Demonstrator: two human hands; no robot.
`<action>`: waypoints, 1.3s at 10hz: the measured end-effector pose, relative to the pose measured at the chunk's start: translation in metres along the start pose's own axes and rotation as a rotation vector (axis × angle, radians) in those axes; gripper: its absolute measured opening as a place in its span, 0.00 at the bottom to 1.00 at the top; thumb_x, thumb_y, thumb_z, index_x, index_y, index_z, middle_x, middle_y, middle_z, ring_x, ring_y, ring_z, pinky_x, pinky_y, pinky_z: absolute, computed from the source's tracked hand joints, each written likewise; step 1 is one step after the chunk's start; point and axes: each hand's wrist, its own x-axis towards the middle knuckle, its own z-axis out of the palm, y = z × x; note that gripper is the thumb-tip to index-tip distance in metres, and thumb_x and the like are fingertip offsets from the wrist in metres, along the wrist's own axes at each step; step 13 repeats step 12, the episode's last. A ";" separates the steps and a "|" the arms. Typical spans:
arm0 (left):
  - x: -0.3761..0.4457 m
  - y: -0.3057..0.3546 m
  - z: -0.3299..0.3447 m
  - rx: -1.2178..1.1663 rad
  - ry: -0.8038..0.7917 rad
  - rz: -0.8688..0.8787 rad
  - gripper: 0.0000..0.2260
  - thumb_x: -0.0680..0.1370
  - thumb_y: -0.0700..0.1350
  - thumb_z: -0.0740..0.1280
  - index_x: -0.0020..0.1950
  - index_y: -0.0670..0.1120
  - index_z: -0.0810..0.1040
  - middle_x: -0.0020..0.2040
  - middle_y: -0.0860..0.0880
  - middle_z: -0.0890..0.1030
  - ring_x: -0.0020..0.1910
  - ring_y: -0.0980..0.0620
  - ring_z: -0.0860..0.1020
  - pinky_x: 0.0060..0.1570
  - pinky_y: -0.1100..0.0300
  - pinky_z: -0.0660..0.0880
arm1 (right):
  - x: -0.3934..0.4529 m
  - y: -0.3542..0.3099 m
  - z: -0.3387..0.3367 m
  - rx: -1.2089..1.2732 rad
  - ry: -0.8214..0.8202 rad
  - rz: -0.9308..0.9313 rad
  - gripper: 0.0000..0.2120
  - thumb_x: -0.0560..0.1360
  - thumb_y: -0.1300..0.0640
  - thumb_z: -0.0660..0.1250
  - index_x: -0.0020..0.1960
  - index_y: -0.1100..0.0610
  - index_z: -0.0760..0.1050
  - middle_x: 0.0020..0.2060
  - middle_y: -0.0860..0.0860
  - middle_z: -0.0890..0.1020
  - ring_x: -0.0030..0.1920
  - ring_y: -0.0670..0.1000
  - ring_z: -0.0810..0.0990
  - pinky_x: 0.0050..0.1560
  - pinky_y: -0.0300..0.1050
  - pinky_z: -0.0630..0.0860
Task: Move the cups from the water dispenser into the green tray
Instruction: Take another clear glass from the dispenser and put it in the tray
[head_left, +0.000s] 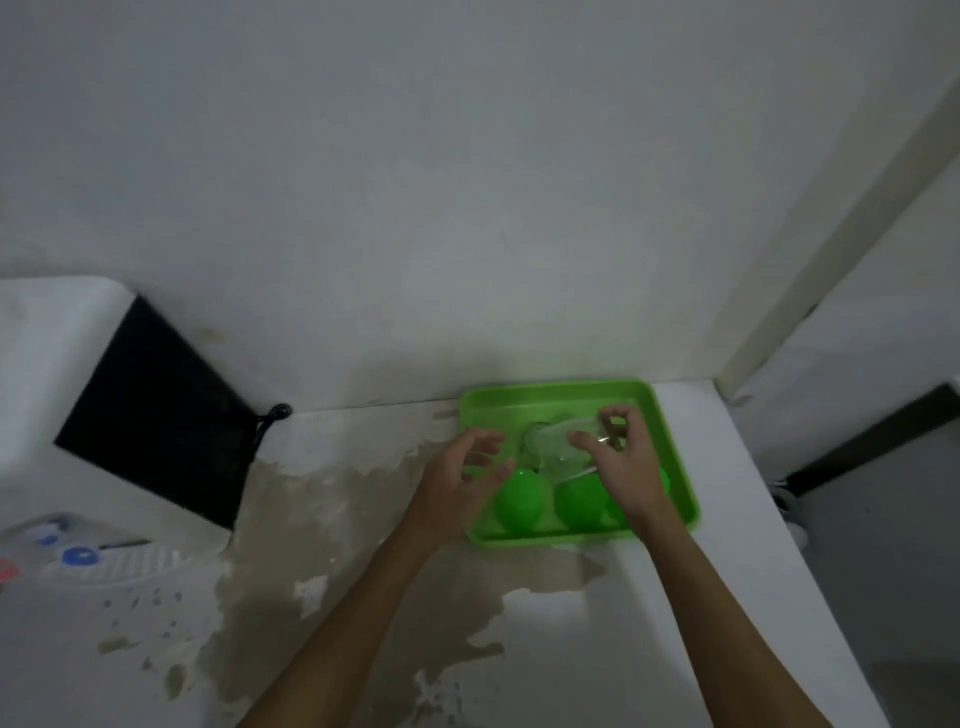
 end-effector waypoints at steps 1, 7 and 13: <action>0.028 -0.006 0.016 0.041 -0.041 -0.025 0.10 0.76 0.45 0.73 0.58 0.49 0.81 0.54 0.52 0.84 0.53 0.58 0.81 0.44 0.75 0.73 | 0.035 0.010 -0.021 -0.218 0.044 -0.110 0.24 0.65 0.57 0.80 0.55 0.54 0.72 0.51 0.55 0.75 0.48 0.52 0.77 0.52 0.50 0.76; 0.097 -0.048 0.039 0.094 -0.104 -0.160 0.08 0.78 0.45 0.71 0.56 0.53 0.81 0.53 0.55 0.83 0.54 0.57 0.80 0.55 0.61 0.77 | 0.119 0.077 0.002 -1.006 -0.183 -0.129 0.25 0.66 0.66 0.74 0.57 0.50 0.69 0.57 0.55 0.72 0.50 0.56 0.78 0.45 0.53 0.82; 0.075 -0.023 0.011 0.064 -0.021 -0.061 0.08 0.76 0.41 0.72 0.51 0.54 0.81 0.50 0.53 0.84 0.45 0.64 0.80 0.45 0.73 0.75 | 0.093 0.018 0.001 -1.051 -0.117 -0.195 0.25 0.67 0.57 0.73 0.62 0.55 0.73 0.58 0.58 0.76 0.56 0.61 0.78 0.53 0.53 0.77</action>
